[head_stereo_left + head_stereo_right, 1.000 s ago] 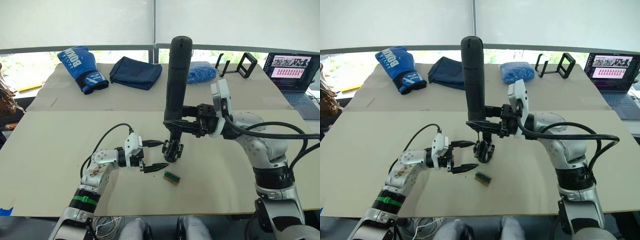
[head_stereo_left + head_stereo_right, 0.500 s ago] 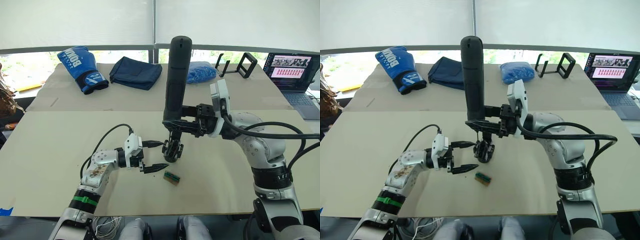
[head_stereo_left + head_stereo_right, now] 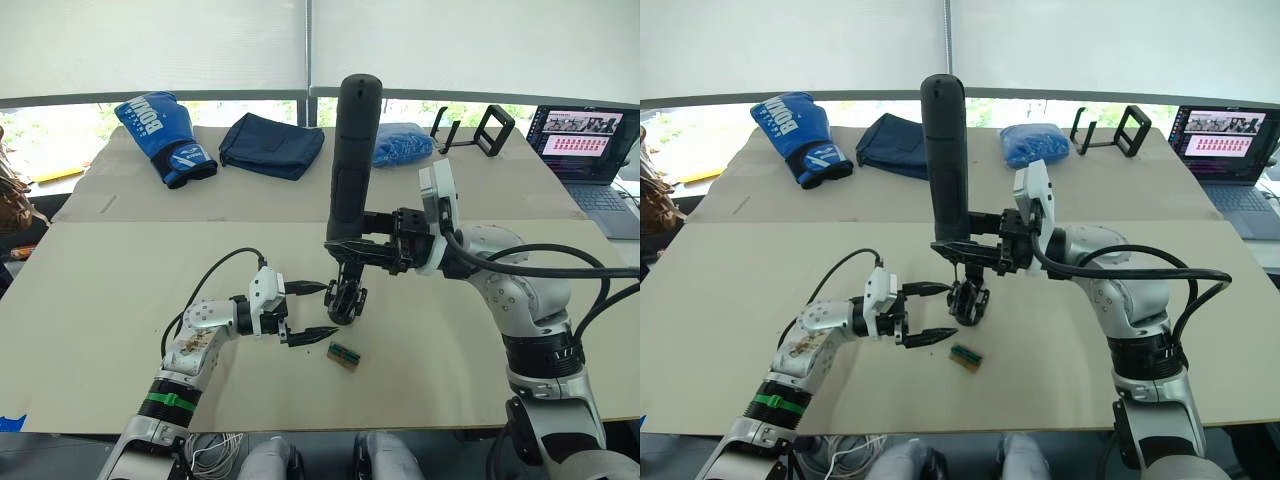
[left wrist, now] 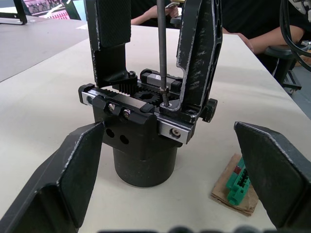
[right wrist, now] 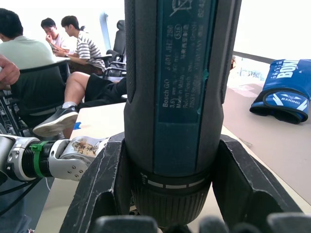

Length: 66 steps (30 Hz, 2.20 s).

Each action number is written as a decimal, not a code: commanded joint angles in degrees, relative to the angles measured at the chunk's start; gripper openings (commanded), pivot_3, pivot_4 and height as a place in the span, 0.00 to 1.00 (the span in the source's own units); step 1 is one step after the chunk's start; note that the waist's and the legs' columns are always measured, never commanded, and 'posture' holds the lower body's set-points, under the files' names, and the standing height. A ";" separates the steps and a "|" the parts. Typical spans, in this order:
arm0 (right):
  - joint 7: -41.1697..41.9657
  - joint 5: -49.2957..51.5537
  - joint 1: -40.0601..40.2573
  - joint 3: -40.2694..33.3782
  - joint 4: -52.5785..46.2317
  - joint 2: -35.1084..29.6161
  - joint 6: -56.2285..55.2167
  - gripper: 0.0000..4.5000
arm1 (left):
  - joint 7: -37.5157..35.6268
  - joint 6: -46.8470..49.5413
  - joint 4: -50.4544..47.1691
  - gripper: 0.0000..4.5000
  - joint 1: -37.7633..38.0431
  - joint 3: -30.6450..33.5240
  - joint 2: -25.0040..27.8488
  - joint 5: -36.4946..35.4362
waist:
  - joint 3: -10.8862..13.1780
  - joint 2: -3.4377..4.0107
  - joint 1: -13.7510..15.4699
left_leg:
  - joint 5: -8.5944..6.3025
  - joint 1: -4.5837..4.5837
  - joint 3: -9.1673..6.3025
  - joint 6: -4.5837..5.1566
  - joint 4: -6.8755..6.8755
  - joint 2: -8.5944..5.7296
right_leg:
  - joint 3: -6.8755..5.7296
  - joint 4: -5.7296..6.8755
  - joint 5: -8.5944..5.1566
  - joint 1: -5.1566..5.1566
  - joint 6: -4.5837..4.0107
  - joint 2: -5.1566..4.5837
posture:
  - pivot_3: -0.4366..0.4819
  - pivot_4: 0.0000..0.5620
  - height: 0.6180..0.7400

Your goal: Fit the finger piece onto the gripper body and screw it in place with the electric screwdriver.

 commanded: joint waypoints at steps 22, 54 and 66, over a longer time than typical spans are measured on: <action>0.91 -0.57 -0.12 -0.56 -2.50 -0.24 -3.01 0.42 | 0.99 -2.06 6.83 1.00 -4.57 -1.81 -2.11 3.51 | 0.00 0.00 -0.07 | 0.00 0.01 0.01 0.00 0.00 0.00 | -0.01 0.01 0.00 0.00 0.00 0.01 | 0.48 0.27 1.00; 0.47 -0.84 0.13 -0.47 -2.88 -0.30 -3.12 0.42 | 2.93 -4.00 18.24 1.00 -11.60 -4.44 -8.19 10.28 | 0.00 0.00 -0.09 | 0.00 -0.01 -0.02 0.01 0.03 -0.01 | -0.01 0.01 0.00 0.00 0.00 0.00 | 0.48 0.27 1.00; 0.14 -0.74 0.30 -0.46 -3.45 -0.40 -2.83 0.42 | 4.14 -4.71 18.75 1.00 -10.92 -4.08 -7.76 11.09 | 0.00 0.00 -0.09 | 0.00 0.00 -0.02 0.01 0.03 -0.01 | -0.01 0.02 0.01 0.00 0.00 0.00 | 0.48 0.27 1.00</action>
